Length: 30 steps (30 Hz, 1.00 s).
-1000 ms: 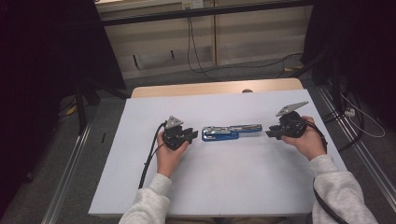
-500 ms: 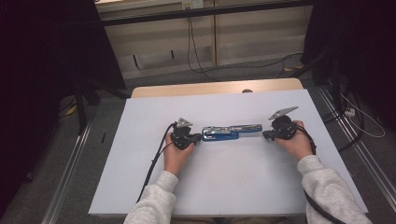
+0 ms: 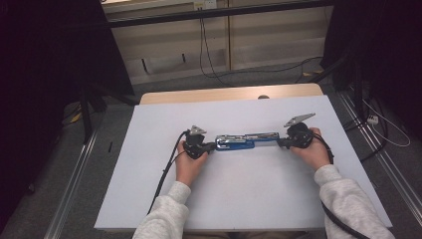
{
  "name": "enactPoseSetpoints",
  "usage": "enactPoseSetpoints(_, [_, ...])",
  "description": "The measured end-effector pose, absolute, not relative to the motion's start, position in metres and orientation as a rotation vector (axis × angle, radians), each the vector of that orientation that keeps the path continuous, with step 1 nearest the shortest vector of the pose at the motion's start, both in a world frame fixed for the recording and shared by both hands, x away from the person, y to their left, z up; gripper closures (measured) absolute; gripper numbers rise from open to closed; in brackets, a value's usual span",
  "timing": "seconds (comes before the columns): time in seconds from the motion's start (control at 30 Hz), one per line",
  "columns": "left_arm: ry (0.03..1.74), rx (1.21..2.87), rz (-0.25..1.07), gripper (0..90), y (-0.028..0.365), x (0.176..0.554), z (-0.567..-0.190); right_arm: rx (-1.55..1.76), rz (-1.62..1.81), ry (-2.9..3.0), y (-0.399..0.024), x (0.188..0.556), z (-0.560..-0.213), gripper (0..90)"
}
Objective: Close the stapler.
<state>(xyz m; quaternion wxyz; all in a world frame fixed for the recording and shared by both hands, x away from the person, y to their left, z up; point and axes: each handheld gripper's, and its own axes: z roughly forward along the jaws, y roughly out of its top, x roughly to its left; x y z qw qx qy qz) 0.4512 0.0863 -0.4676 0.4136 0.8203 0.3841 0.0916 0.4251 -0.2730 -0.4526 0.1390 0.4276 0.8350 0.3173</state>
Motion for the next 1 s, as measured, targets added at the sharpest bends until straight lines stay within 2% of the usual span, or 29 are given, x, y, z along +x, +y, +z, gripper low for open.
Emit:
enactPoseSetpoints(0.57, [0.969,2.063,0.224,88.6,0.087,0.452,-0.467,1.19,1.061,2.373,-0.269,0.427,-0.443,88.6])
enactPoseSetpoints(0.7, [0.976,2.059,0.224,88.7,0.087,0.452,-0.467,1.18,1.088,2.378,-0.266,0.426,-0.441,84.8])
enactPoseSetpoints(0.8, [0.984,2.05,0.232,83.6,0.088,0.453,-0.467,1.185,1.114,2.379,-0.265,0.426,-0.442,76.1])
enactPoseSetpoints(0.83, [0.989,2.054,0.248,75.0,0.089,0.453,-0.466,1.194,1.137,2.373,-0.265,0.424,-0.442,67.1])
enactPoseSetpoints(0.9, [1.003,2.048,0.246,73.2,0.092,0.453,-0.464,1.209,1.14,2.373,-0.265,0.423,-0.441,65.5])
enactPoseSetpoints(0.93, [1.012,2.039,0.249,62.2,0.093,0.452,-0.463,1.223,1.175,2.368,-0.266,0.421,-0.44,58.3])
enactPoseSetpoints(1.0, [1.01,2.031,0.232,60.2,0.096,0.451,-0.461,1.236,1.182,2.365,-0.266,0.42,-0.44,56.5])
